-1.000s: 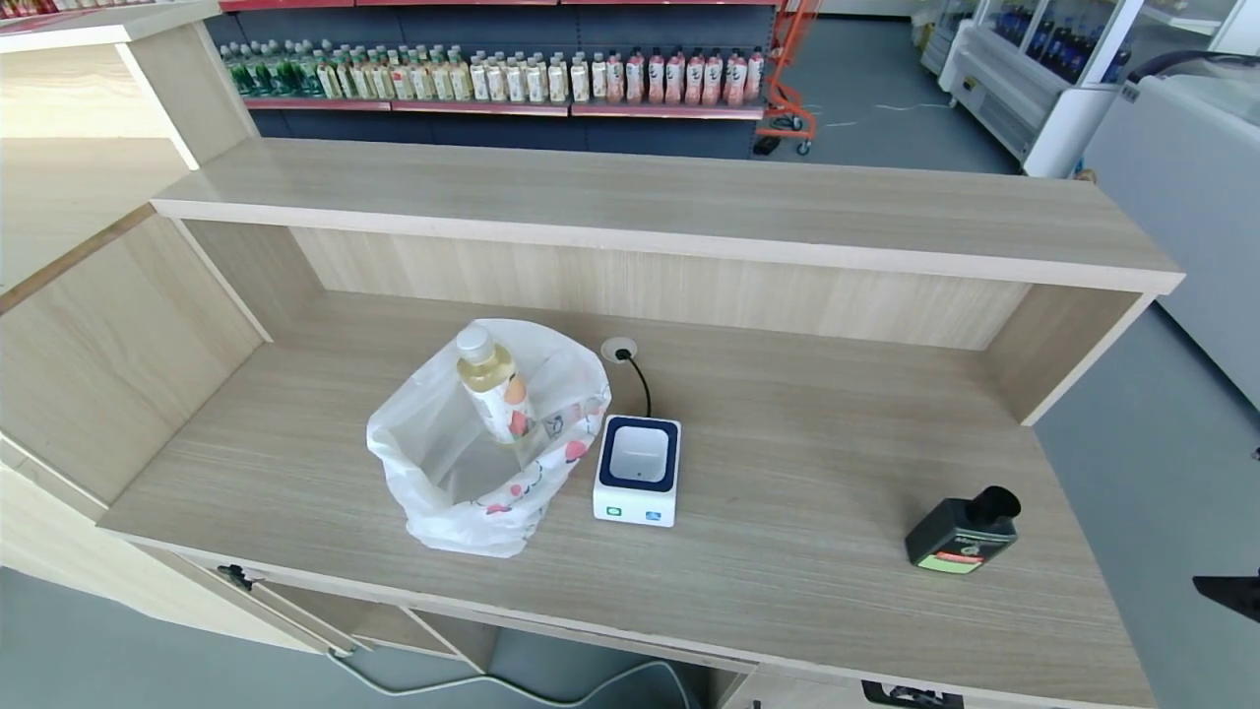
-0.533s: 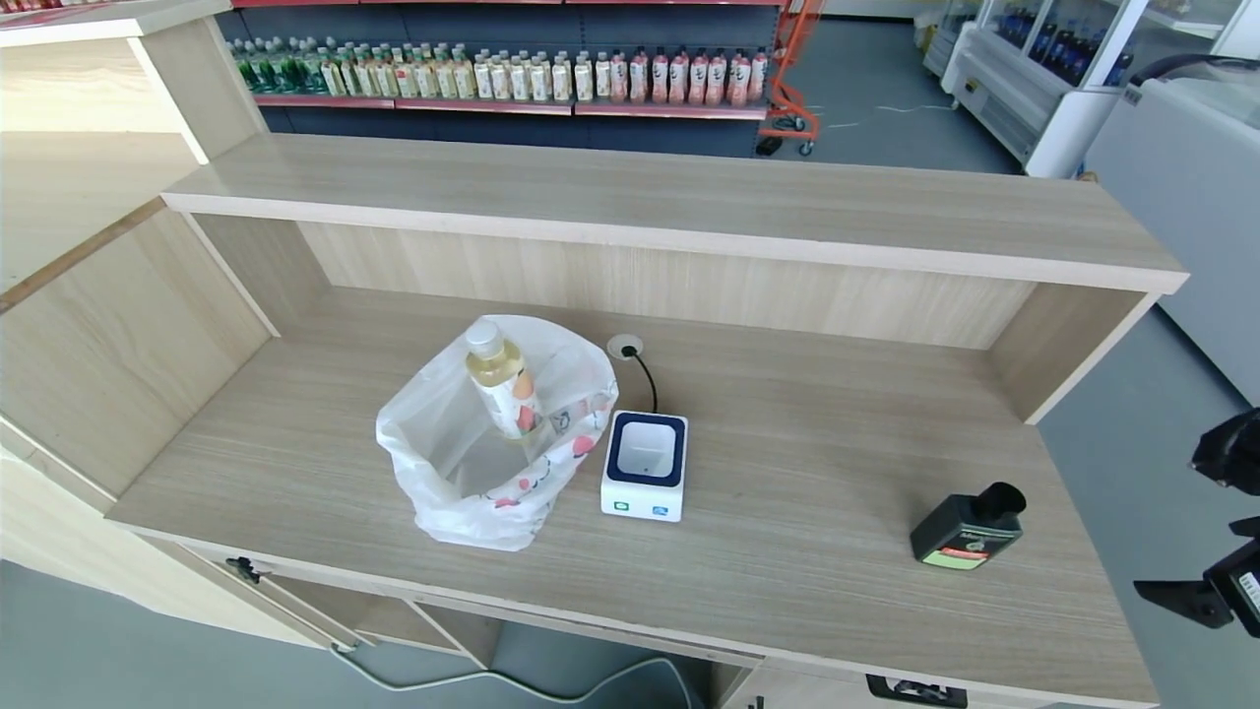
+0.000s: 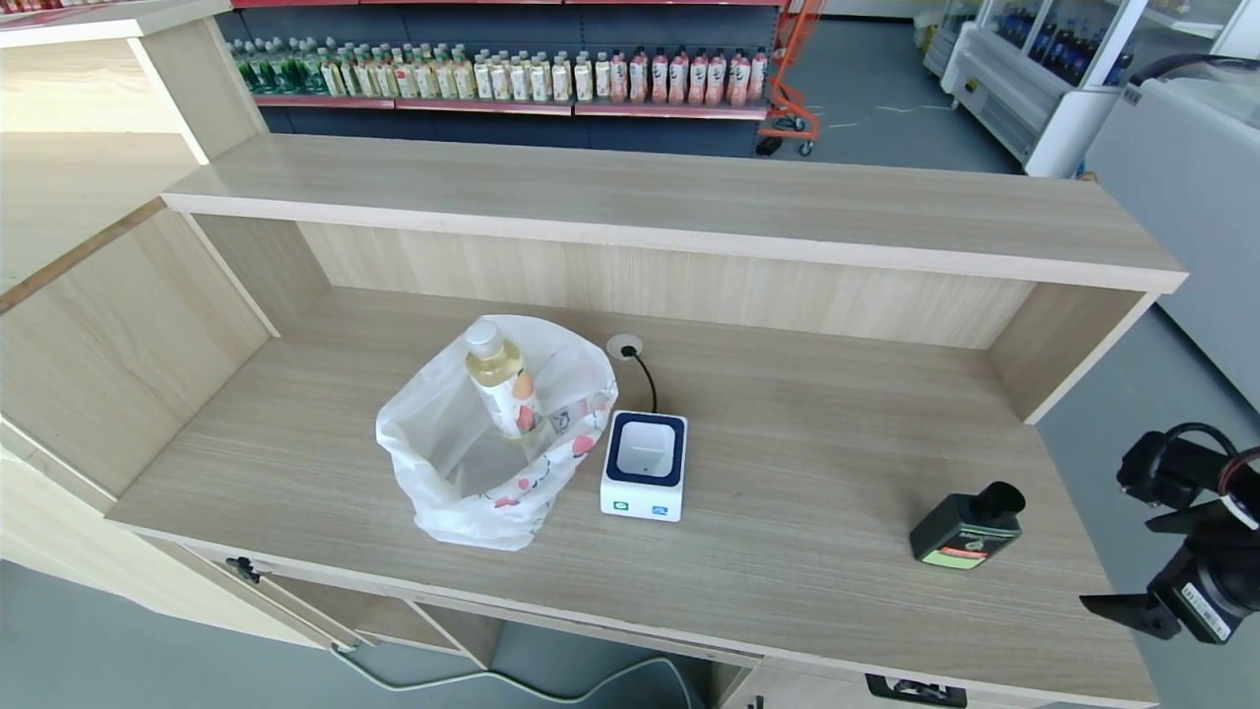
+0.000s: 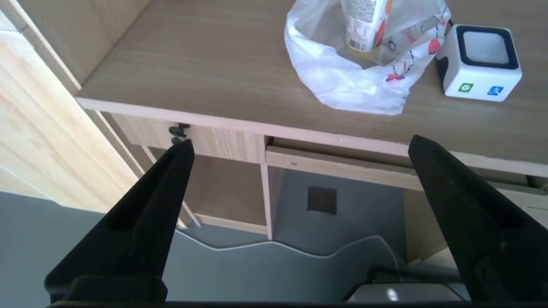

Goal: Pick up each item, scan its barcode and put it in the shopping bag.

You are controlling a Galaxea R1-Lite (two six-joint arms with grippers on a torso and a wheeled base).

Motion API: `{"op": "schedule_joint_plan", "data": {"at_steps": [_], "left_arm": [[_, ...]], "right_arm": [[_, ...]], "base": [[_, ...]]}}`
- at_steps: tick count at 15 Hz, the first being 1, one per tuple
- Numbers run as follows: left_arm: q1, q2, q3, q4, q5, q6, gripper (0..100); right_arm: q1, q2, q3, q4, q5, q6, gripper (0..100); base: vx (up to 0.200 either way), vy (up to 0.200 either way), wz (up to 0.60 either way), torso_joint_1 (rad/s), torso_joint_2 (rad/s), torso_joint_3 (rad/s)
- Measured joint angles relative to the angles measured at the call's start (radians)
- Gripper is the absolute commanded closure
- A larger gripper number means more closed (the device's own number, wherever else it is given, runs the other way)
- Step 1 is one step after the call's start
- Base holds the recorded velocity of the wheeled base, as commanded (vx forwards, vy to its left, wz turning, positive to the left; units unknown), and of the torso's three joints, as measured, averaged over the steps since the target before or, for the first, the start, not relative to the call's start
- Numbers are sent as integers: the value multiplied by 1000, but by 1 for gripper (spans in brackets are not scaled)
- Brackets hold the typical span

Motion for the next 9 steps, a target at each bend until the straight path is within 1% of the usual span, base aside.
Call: {"op": "schedule_joint_plan", "data": {"at_steps": [4,5,7,9], "left_arm": [[0,0,0,0,0,0,0],[0,0,0,0,0,0,0],[0,0,0,0,0,0,0],[0,0,0,0,0,0,0]], "right_arm": [[20,103,-6,-129,122,-40,0],[31,130,-7,-141,145,-40,0],[47,179,-12,-159,232,-42,0],[59,228,-20,-179,264,-47,0]], "base": [[0,0,0,0,0,0],[0,0,0,0,0,0],[0,0,0,0,0,0],[0,0,0,0,0,0]]}}
